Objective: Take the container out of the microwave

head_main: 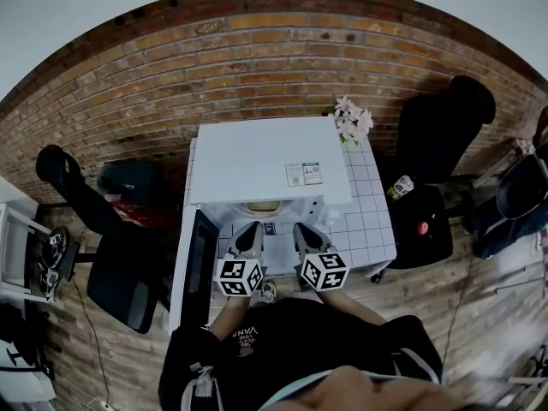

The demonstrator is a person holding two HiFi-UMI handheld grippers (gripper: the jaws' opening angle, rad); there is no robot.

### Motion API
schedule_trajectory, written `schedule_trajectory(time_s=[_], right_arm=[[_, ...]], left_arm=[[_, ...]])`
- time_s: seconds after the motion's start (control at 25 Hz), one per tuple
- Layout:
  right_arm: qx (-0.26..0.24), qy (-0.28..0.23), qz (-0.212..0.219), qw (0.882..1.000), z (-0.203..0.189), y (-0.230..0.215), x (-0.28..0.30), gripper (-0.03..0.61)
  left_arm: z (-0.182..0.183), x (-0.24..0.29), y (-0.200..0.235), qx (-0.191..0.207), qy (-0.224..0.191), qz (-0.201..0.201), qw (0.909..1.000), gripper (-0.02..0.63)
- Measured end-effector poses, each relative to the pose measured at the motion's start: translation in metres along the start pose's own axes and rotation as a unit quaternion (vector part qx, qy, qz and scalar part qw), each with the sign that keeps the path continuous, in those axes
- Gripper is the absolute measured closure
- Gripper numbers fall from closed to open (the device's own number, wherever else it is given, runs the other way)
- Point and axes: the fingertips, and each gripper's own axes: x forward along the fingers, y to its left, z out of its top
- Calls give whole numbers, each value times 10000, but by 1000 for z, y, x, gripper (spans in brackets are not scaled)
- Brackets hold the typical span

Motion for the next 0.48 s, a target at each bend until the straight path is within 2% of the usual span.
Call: schedule_trajectory(time_s=[0.48], right_arm=[[112,208,-256,9994,-10,-13,48,572]], left_arm=[[-12,30,39,-225,134,96,9996,603]])
